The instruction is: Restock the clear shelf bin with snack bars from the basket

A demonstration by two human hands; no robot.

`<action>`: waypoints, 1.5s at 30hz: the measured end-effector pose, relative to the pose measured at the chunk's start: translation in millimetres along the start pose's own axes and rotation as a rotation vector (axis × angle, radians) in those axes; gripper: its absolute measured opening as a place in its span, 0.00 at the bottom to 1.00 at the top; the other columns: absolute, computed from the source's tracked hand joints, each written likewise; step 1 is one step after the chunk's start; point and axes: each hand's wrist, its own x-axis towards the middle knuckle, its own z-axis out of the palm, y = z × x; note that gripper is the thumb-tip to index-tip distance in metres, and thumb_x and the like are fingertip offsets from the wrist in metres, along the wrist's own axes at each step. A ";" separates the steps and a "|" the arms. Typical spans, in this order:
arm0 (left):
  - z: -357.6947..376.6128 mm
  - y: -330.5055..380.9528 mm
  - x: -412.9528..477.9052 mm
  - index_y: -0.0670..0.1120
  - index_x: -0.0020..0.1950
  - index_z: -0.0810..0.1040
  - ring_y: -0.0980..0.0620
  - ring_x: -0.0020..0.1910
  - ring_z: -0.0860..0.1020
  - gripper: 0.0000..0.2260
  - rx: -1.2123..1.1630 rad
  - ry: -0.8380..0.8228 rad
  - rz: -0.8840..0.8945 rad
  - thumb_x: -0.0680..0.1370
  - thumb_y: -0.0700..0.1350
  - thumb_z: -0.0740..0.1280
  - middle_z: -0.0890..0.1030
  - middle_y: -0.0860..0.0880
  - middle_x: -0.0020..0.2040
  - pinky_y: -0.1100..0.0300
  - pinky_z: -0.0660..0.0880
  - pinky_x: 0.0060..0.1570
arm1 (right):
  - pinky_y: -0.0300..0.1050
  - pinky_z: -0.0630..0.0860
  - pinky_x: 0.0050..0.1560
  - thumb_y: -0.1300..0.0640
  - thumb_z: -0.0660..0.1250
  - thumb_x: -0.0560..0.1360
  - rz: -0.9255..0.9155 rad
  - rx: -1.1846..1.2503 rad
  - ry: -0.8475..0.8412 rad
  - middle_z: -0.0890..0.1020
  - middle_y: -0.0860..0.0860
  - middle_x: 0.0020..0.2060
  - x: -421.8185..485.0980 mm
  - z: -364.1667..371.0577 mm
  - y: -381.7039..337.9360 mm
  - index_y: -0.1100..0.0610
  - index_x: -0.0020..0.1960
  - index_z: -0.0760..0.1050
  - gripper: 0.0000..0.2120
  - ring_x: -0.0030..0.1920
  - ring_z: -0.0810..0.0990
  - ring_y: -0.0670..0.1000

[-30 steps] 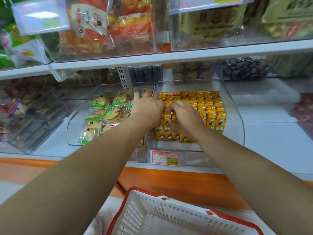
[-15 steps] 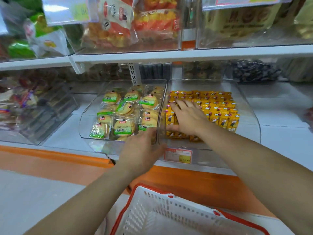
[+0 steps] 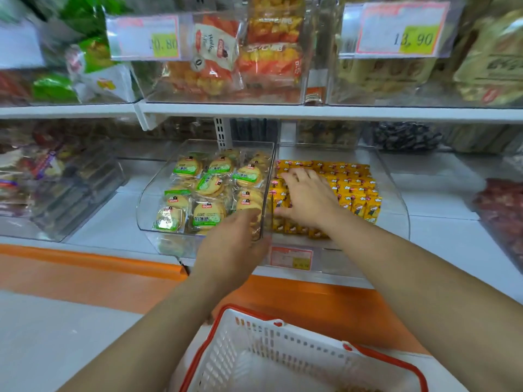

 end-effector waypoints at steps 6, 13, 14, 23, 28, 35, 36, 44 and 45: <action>-10.7 -2.6 -40.5 0.57 0.52 0.78 0.62 0.42 0.79 0.03 -0.105 -0.156 0.091 0.80 0.49 0.69 0.80 0.62 0.44 0.62 0.77 0.41 | 0.49 0.75 0.51 0.43 0.69 0.73 -0.135 0.252 0.022 0.80 0.44 0.52 -92.2 -46.7 -8.5 0.46 0.55 0.79 0.13 0.54 0.77 0.49; 80.8 -27.9 -89.5 0.50 0.62 0.79 0.49 0.56 0.80 0.12 0.146 -0.643 -0.040 0.80 0.52 0.68 0.83 0.51 0.58 0.56 0.76 0.55 | 0.42 0.69 0.45 0.45 0.70 0.73 -0.088 0.387 -0.394 0.82 0.43 0.51 -188.2 49.0 -14.9 0.46 0.53 0.80 0.11 0.51 0.79 0.48; 100.0 -33.5 -99.9 0.50 0.62 0.79 0.48 0.58 0.80 0.12 0.181 -0.684 -0.041 0.80 0.52 0.68 0.82 0.51 0.61 0.55 0.76 0.58 | 0.43 0.70 0.44 0.45 0.70 0.73 -0.069 0.367 -0.482 0.82 0.45 0.52 -200.3 73.1 -15.5 0.46 0.55 0.80 0.12 0.52 0.79 0.49; 248.8 -95.9 -186.7 0.50 0.70 0.74 0.46 0.62 0.77 0.20 0.161 -1.066 -0.240 0.80 0.56 0.68 0.79 0.47 0.66 0.50 0.76 0.63 | 0.45 0.72 0.60 0.46 0.70 0.74 0.234 0.381 -0.827 0.75 0.52 0.68 -288.4 253.2 1.9 0.52 0.70 0.72 0.27 0.66 0.75 0.55; 271.7 -124.5 -214.8 0.56 0.72 0.72 0.50 0.61 0.77 0.31 -0.005 -1.246 -0.313 0.73 0.66 0.72 0.76 0.51 0.70 0.56 0.71 0.57 | 0.55 0.75 0.62 0.41 0.66 0.76 0.168 0.195 -0.929 0.74 0.56 0.69 -311.0 298.0 9.2 0.54 0.73 0.67 0.30 0.65 0.75 0.59; 286.6 -128.0 -244.0 0.57 0.71 0.74 0.45 0.64 0.76 0.35 0.039 -1.195 -0.197 0.68 0.74 0.68 0.79 0.48 0.66 0.48 0.74 0.63 | 0.53 0.74 0.56 0.55 0.68 0.75 0.087 0.067 -0.828 0.77 0.57 0.61 -309.4 317.0 6.8 0.56 0.67 0.71 0.21 0.61 0.75 0.60; 288.6 -129.0 -245.3 0.57 0.69 0.75 0.46 0.63 0.77 0.32 0.024 -1.163 -0.215 0.71 0.71 0.70 0.79 0.49 0.65 0.49 0.75 0.62 | 0.52 0.74 0.53 0.55 0.68 0.74 0.077 0.059 -0.842 0.77 0.57 0.59 -307.3 318.4 6.2 0.55 0.65 0.72 0.20 0.59 0.76 0.60; 283.8 -154.1 -225.9 0.62 0.57 0.76 0.48 0.42 0.82 0.07 -0.308 -0.850 -0.554 0.83 0.50 0.65 0.79 0.51 0.52 0.53 0.81 0.39 | 0.49 0.76 0.46 0.51 0.70 0.73 0.028 0.142 -0.962 0.78 0.54 0.55 -292.2 326.0 9.6 0.51 0.69 0.67 0.27 0.53 0.77 0.57; 284.1 -155.9 -225.3 0.62 0.57 0.77 0.46 0.44 0.83 0.08 -0.315 -0.848 -0.551 0.84 0.48 0.63 0.80 0.50 0.53 0.50 0.82 0.43 | 0.48 0.75 0.43 0.51 0.70 0.73 0.032 0.156 -0.972 0.79 0.52 0.53 -291.9 326.4 9.6 0.50 0.69 0.67 0.27 0.52 0.77 0.56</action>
